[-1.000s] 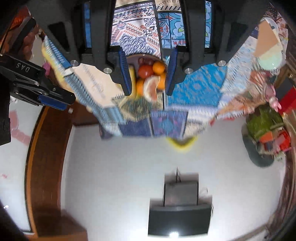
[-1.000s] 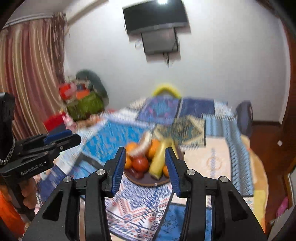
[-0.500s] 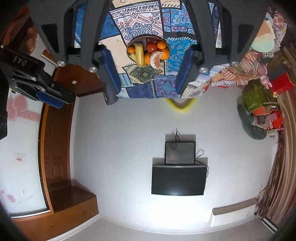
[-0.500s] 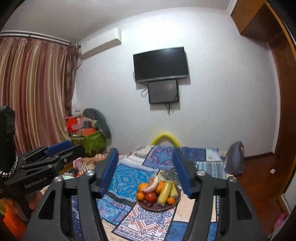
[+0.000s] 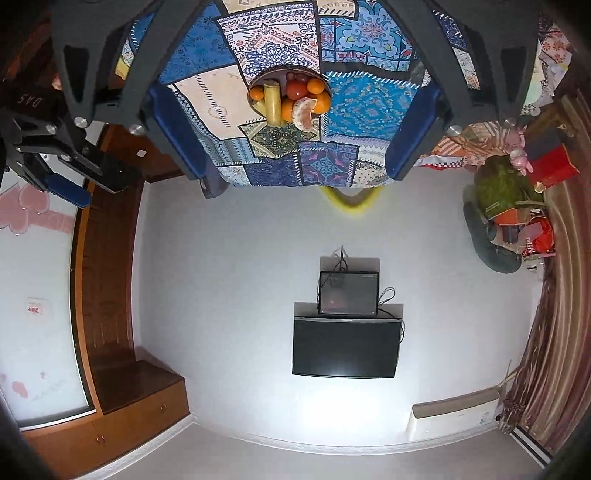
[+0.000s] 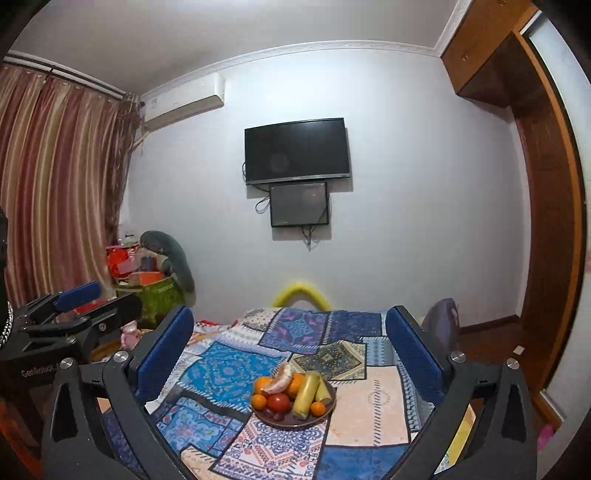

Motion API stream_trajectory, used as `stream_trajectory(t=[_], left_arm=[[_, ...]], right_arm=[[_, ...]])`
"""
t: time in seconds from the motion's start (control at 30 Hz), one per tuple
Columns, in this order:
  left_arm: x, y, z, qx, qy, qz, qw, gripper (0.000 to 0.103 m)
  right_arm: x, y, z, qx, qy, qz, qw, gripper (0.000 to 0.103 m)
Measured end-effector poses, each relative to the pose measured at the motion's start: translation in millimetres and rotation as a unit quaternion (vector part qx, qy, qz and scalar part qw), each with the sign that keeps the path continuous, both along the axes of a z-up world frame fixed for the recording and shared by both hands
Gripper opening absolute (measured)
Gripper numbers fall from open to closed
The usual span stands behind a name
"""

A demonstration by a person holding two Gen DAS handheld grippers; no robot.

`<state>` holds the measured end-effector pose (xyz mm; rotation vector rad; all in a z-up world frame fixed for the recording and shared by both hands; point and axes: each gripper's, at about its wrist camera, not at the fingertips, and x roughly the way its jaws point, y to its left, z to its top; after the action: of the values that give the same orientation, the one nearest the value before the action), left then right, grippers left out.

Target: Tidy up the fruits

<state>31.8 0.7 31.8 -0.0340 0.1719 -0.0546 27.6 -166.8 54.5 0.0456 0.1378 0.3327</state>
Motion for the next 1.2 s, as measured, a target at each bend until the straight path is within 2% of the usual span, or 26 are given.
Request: stream_trajectory(t=[1.2], left_arm=[[-2.6,-7.0,-4.6,0.006,0.003,0.006,1.0000,0.103]], right_arm=[[-10.3,-7.3,-1.3,-0.010,0.002,-0.010,1.000,0.103]])
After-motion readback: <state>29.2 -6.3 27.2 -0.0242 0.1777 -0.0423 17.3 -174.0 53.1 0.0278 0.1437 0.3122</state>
